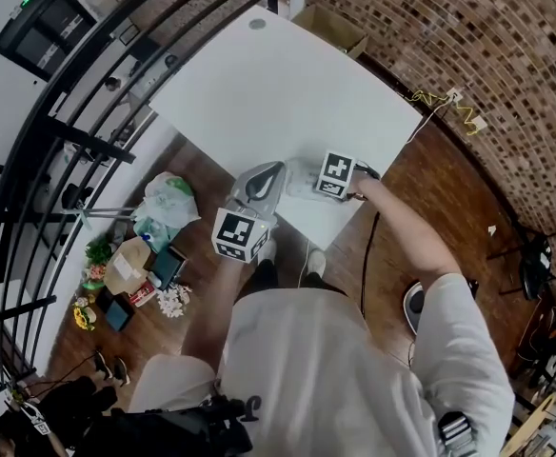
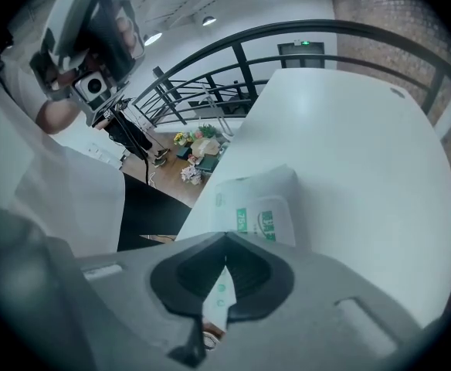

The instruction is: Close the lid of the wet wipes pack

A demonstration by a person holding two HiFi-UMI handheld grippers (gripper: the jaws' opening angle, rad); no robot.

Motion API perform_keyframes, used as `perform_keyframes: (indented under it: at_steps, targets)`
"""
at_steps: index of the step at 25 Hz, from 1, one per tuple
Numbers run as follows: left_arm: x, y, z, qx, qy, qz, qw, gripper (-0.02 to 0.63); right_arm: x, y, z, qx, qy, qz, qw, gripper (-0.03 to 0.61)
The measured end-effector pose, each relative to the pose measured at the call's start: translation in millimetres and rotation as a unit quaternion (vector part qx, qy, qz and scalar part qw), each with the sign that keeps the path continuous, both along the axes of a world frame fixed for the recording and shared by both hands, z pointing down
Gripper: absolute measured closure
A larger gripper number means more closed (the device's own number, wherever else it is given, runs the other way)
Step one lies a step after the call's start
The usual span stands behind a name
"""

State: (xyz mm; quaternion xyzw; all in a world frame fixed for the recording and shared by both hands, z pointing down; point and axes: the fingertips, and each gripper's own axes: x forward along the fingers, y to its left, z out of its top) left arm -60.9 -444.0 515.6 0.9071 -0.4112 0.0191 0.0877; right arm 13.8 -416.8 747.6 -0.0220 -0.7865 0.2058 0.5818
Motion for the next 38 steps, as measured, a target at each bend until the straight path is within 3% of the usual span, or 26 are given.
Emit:
perform_keyframes:
  at_steps: [8,14,21,25,30,32,34,36,38]
  targets:
    - [5.7,-3.0,-0.9,0.001,-0.001,0.011,0.9999,0.598,-14.2,17.0,9.6,0.012,0.017,-0.046,0.999,0.589]
    - [1.8,-5.2,1.6,-0.003,-0.002,0.012,0.9999,0.598,-13.6,13.4,9.8,-0.046,-0.030,0.020,0.998,0.591]
    - [-0.8,-0.4,4.6,-0.007,-0.008,0.015,0.9998,0.598,-17.4,16.4,9.3,-0.092,-0.032,0.028,0.995,0.591]
    - [-4.5,-0.3,0.7,-0.004,-0.007,0.018,0.9998,0.598,-16.5,12.1,4.3,-0.066,-0.024,0.048,0.996,0.589]
    - [-8.3,0.9,-6.5,0.004,-0.002,0.027,0.9996,0.598,-20.4,-4.0,-29.9,0.031,-0.054,0.077,0.995,0.589]
    - [-9.7,2.2,-10.7,0.008,0.003,0.030,0.9995,0.598,-24.0,-13.3,-53.2,0.091,-0.081,0.107,0.987,0.589]
    - [-11.9,4.4,-16.9,0.013,0.011,0.030,0.9994,0.598,-27.2,-22.1,-80.1,0.159,-0.125,0.159,0.966,0.589]
    - [-15.5,7.4,-24.0,0.019,0.018,0.027,0.9993,0.598,-31.2,-25.5,-112.1,0.220,-0.182,0.215,0.934,0.589]
    - [-19.2,12.1,-30.3,0.025,0.022,0.025,0.9991,0.598,-32.7,-23.0,-146.1,0.264,-0.242,0.272,0.893,0.589]
